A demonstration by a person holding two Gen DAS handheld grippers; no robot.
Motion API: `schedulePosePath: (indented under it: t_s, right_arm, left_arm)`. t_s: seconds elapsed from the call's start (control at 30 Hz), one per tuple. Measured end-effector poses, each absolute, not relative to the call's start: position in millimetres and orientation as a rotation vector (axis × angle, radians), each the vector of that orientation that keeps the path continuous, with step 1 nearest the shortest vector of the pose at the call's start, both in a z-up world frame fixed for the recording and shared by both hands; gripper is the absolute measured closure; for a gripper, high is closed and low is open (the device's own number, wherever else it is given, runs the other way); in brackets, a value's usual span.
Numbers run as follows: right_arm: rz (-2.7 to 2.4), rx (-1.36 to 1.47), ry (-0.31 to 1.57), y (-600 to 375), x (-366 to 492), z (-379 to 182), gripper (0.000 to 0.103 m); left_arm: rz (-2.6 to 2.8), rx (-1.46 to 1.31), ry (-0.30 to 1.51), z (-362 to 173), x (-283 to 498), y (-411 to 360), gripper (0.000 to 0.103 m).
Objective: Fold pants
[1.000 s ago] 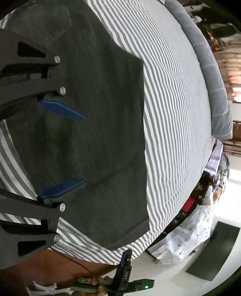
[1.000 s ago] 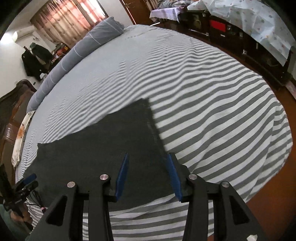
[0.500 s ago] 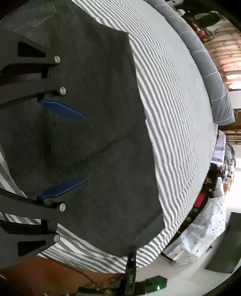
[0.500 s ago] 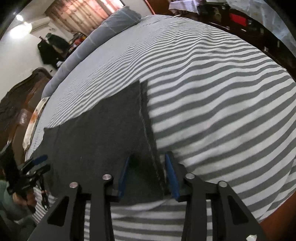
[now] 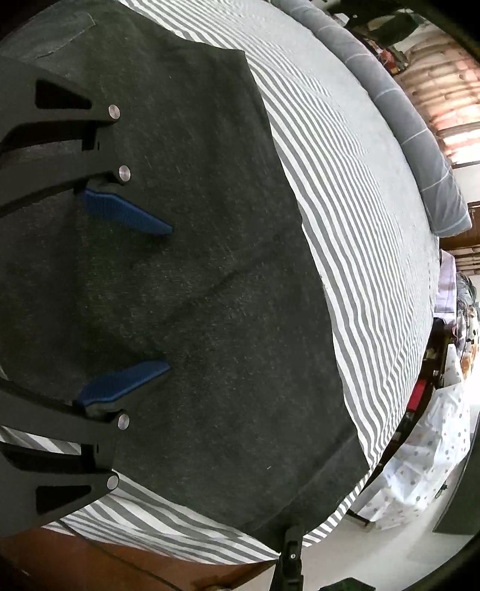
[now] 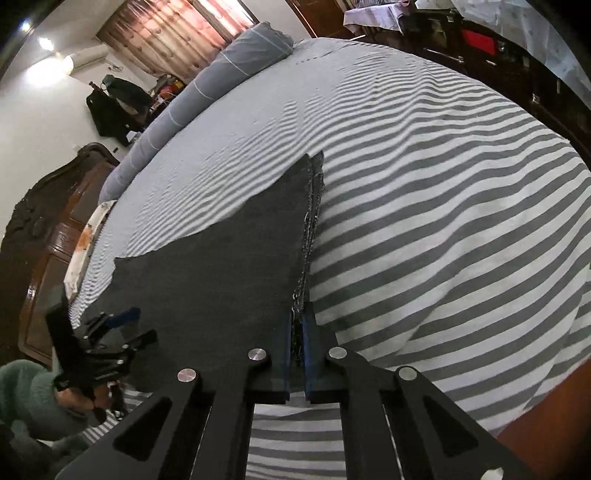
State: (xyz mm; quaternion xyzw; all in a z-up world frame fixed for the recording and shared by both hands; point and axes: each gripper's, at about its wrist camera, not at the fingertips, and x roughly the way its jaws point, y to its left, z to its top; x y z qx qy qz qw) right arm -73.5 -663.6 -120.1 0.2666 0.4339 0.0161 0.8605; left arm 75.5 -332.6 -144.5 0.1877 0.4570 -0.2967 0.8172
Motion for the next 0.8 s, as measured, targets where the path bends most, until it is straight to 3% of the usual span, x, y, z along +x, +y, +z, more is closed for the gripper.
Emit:
schedulePosePath:
  t_s: [0.07,0.8]
  right_arm:
    - [0.028,0.555,0.907,-657.6,-75.1,-115.6,0.097]
    - [0.184,0.52,0.897,-526.8,-25.2,-76.3,0.097]
  left_arm:
    - [-0.654,0.39,1.008,-141.7,77.4,-332.2,0.024]
    - [-0.57,0.111,1.058,-92.5,86.4,-193.8,0.023]
